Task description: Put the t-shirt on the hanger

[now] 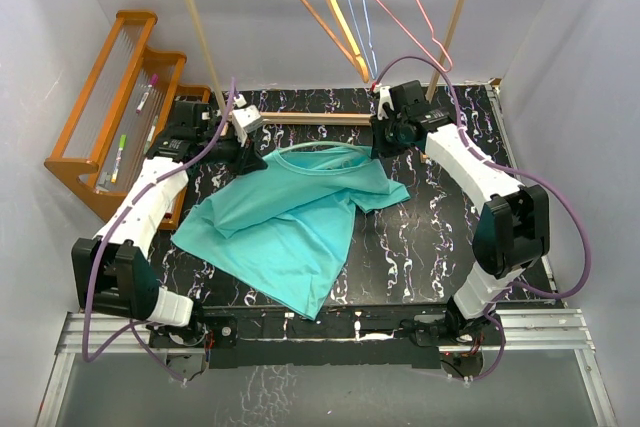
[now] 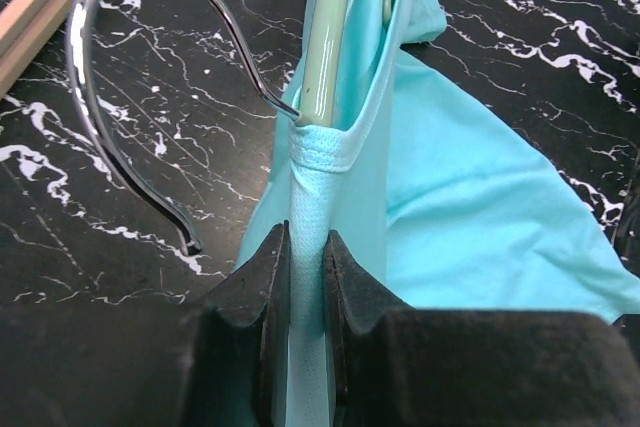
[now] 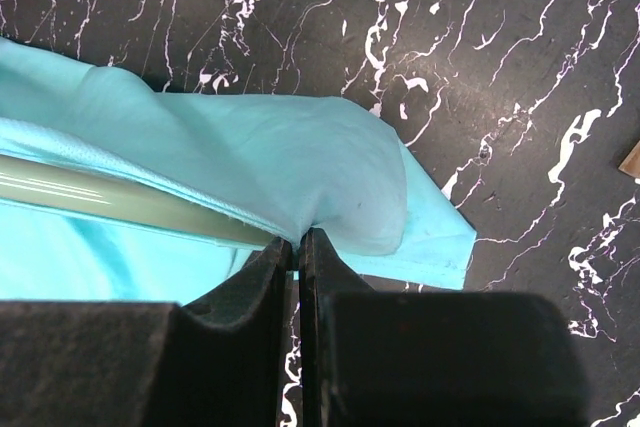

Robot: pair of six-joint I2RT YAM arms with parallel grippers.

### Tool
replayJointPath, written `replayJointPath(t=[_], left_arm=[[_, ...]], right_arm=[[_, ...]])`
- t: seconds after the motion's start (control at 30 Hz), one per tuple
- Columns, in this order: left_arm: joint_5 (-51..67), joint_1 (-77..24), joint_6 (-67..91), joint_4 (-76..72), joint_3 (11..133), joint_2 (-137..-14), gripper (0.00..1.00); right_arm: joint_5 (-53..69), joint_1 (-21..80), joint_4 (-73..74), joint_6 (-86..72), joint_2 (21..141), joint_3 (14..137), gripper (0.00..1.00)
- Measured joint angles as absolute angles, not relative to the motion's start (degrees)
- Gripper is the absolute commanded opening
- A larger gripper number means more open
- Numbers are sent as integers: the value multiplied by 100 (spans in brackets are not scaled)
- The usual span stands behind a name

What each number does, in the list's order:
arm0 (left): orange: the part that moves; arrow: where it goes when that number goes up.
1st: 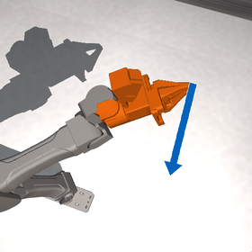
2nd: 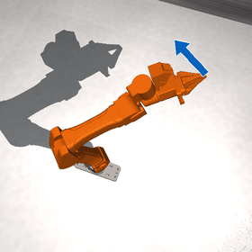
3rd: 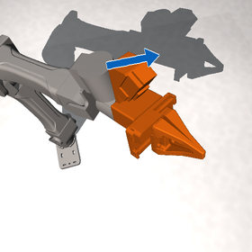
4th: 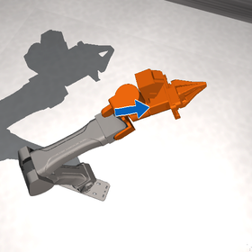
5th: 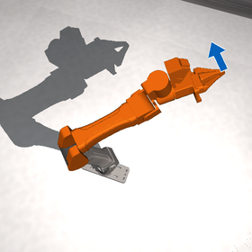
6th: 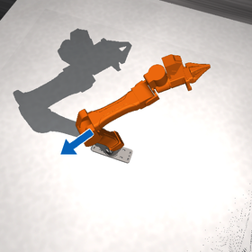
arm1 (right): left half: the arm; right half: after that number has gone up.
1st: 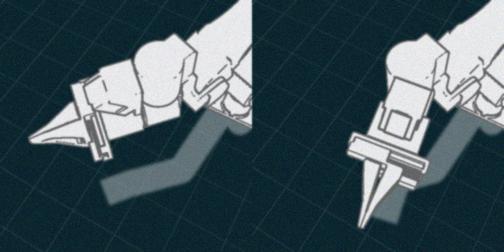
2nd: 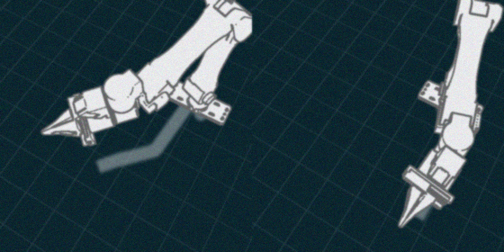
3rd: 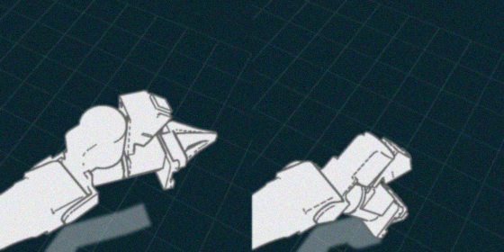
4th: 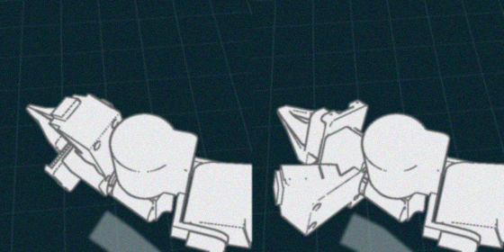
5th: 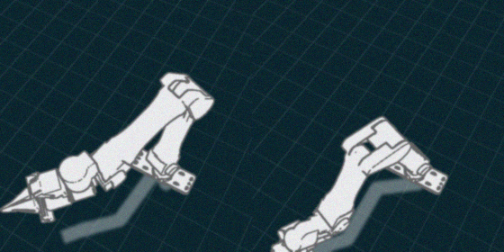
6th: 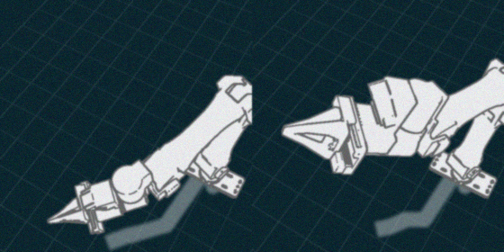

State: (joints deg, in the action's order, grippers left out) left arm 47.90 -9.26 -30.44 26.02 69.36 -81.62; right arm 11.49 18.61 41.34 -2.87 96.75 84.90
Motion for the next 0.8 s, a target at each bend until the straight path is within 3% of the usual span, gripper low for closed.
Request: replayJointPath(t=[0.8], left_arm=[[3546, -1396, -3006, 1496, 6919, -7699, 0]], right_arm=[[1046, 1824, 4281, -242, 9570, 8488, 8]])
